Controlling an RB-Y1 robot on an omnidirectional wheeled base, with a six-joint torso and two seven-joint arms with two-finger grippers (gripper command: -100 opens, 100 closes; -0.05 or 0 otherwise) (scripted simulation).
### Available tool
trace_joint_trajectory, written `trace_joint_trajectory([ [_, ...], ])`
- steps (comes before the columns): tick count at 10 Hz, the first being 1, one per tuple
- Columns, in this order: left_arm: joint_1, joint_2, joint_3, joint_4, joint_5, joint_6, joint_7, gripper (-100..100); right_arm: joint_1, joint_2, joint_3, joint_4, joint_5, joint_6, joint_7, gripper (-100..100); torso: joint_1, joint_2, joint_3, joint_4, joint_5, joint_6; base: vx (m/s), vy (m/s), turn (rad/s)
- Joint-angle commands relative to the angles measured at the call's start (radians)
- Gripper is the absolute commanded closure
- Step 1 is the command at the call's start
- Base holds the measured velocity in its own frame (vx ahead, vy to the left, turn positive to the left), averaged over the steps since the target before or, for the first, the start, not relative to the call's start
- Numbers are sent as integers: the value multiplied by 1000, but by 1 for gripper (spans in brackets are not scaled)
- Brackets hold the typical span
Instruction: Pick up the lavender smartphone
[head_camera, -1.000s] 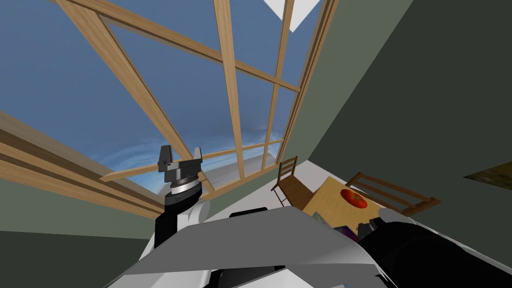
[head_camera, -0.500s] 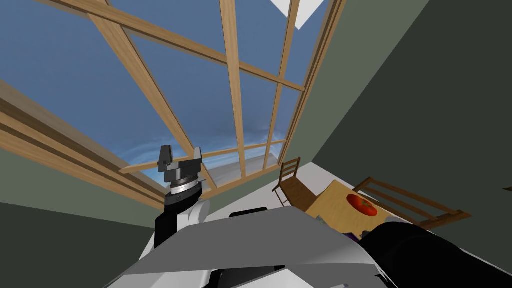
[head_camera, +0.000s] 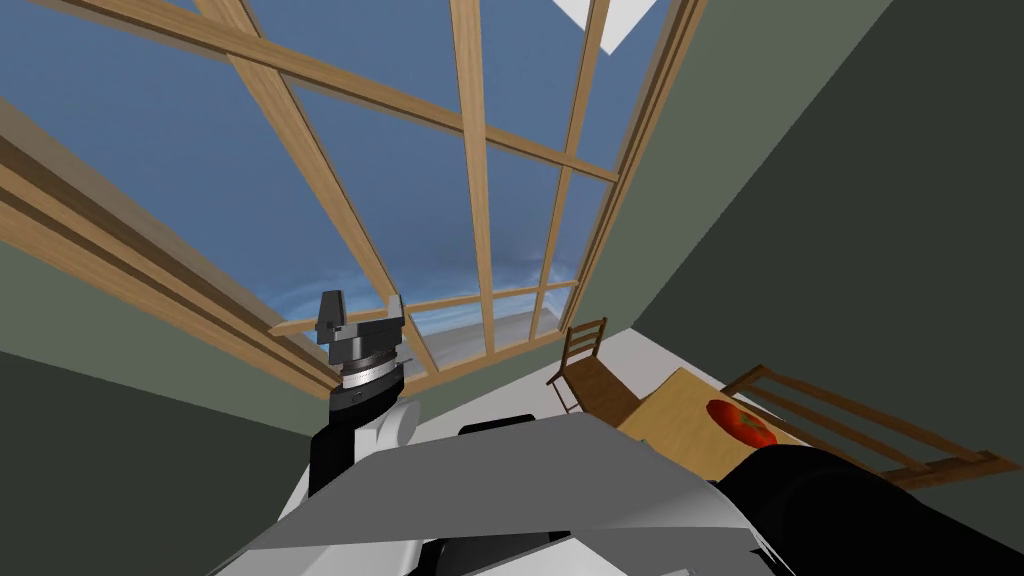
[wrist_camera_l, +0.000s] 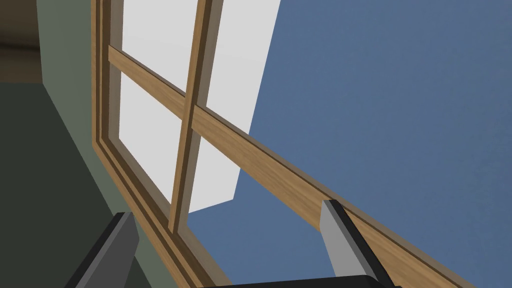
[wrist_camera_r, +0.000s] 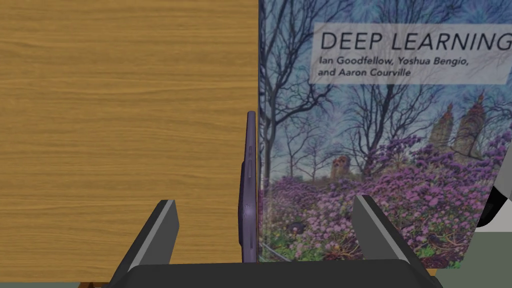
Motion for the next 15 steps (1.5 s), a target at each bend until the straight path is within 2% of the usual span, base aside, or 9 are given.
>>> trace_joint_trajectory([
  [1, 0, 0, 0, 0, 0, 0, 0, 0, 14, -4, 40, 5, -50, 38, 13, -100, 0, 0, 0, 0, 0, 0, -20, -15, 126],
  [2, 0, 0, 0, 0, 0, 0, 0, 0, 11, -4, 24, -3, -30, 23, 3, -100, 0, 0, 0, 0, 0, 0, -9, -9, 22],
  [3, 0, 0, 0, 0, 0, 0, 0, 0, 12, -5, 27, -3, -33, 28, 4, 100, 0, 0, 0, 0, 0, 0, 0, 0, 0],
  [7, 0, 0, 0, 0, 0, 0, 0, 0, 12, -6, 25, -1, -33, 29, 3, 100, 2, -1, -1, 0, -1, 0, 0, -1, 1],
  [8, 0, 0, 0, 0, 0, 0, 0, 0, 11, -6, 25, -1, -33, 30, 2, 0, 2, -1, -1, 0, -1, 0, 0, 0, 0],
  [9, 0, 0, 0, 0, 0, 0, 0, 0, -9, 2, -8, 4, 12, -8, -1, 100, 2, -1, -1, 0, -1, 0, 10, 10, -175],
  [12, 0, 0, 0, 0, 0, 0, 0, 0, -44, 12, -80, 4, 105, -76, -21, 100, 4, -2, -1, -1, -1, 0, 22, 21, -126],
  [13, 0, 0, 0, 0, 0, 0, 0, 0, -44, 12, -80, 4, 114, -76, -21, 100, 4, -2, -1, -1, -1, 0, 14, 14, -27],
  [15, 0, 0, 0, 0, 0, 0, 0, 0, -67, 18, -127, 3, 180, -121, -35, 100, 4, -2, -1, -1, -1, 0, 11, 11, -89],
])
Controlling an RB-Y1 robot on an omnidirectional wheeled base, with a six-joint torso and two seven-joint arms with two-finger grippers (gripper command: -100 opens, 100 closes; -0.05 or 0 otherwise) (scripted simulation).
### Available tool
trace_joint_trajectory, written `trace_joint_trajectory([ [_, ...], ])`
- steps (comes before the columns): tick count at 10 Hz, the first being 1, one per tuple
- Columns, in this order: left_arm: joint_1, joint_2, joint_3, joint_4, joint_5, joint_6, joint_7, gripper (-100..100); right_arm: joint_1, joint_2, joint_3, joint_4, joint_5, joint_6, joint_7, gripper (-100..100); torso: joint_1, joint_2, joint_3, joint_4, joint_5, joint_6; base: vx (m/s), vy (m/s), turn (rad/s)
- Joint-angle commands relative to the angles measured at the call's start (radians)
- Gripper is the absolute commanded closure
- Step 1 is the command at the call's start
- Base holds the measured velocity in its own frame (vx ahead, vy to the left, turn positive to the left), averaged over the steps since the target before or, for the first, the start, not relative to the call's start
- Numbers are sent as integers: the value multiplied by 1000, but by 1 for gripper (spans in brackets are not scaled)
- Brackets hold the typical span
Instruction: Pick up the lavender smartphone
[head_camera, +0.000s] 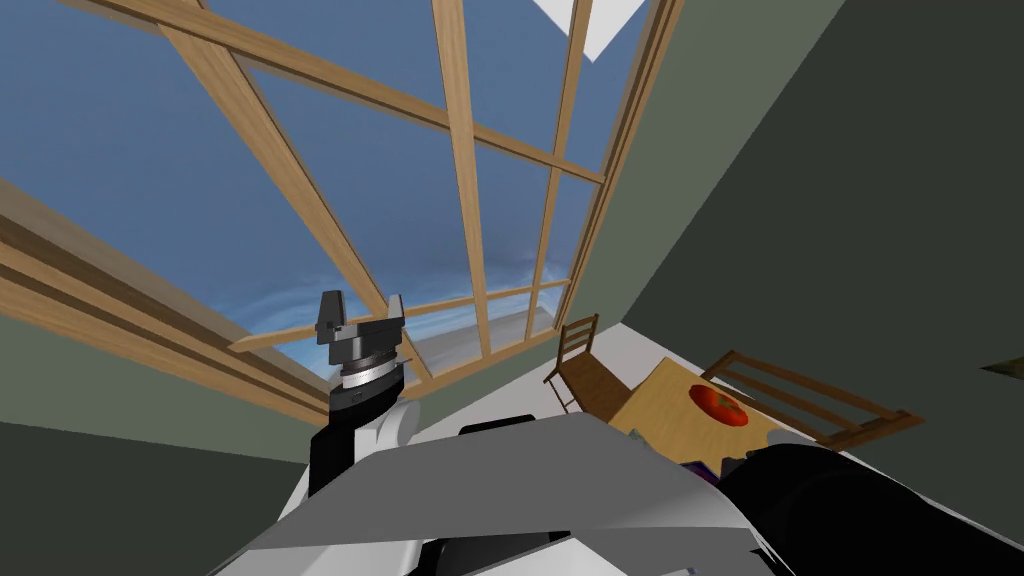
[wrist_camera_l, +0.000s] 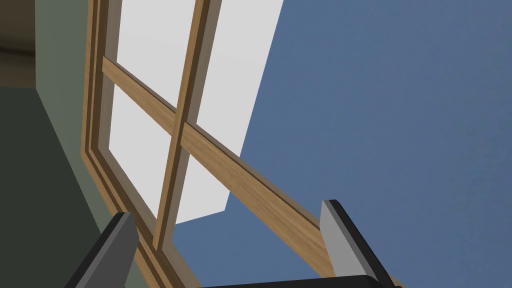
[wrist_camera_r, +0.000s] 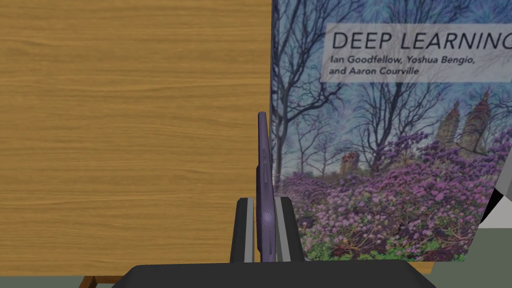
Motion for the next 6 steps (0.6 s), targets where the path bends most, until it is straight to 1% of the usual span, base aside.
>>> trace_joint_trajectory([
  [1, 0, 0, 0, 0, 0, 0, 0, 0, -18, 5, -40, 2, 50, -40, -10, 100, 0, 0, 0, 0, 0, 0, 15, 20, -135],
  [2, 0, 0, 0, 0, 0, 0, 0, 0, -29, 8, -64, 2, 80, -62, -17, 100, 1, 0, 0, 0, 0, 0, 15, 19, -118],
  [3, 0, 0, 0, 0, 0, 0, 0, 0, -29, 8, -64, 2, 88, -62, -17, 100, 1, 0, 0, 0, 1, 0, 10, 11, -29],
  [4, 0, 0, 0, 0, 0, 0, 0, 0, -41, 11, -88, 2, 123, -85, -24, 100, 1, 0, 0, 0, 1, 0, 10, 8, -71],
  [5, 0, 0, 0, 0, 0, 0, 0, 0, -30, 10, -77, -5, 104, -70, -23, 100, 1, 0, 0, 0, 1, 0, 5, 5, -21],
  [6, 0, 0, 0, 0, 0, 0, 0, 0, -30, 10, -79, -4, 107, -73, -25, 0, 1, 1, 0, 0, 1, 0, 0, 0, 0],
])
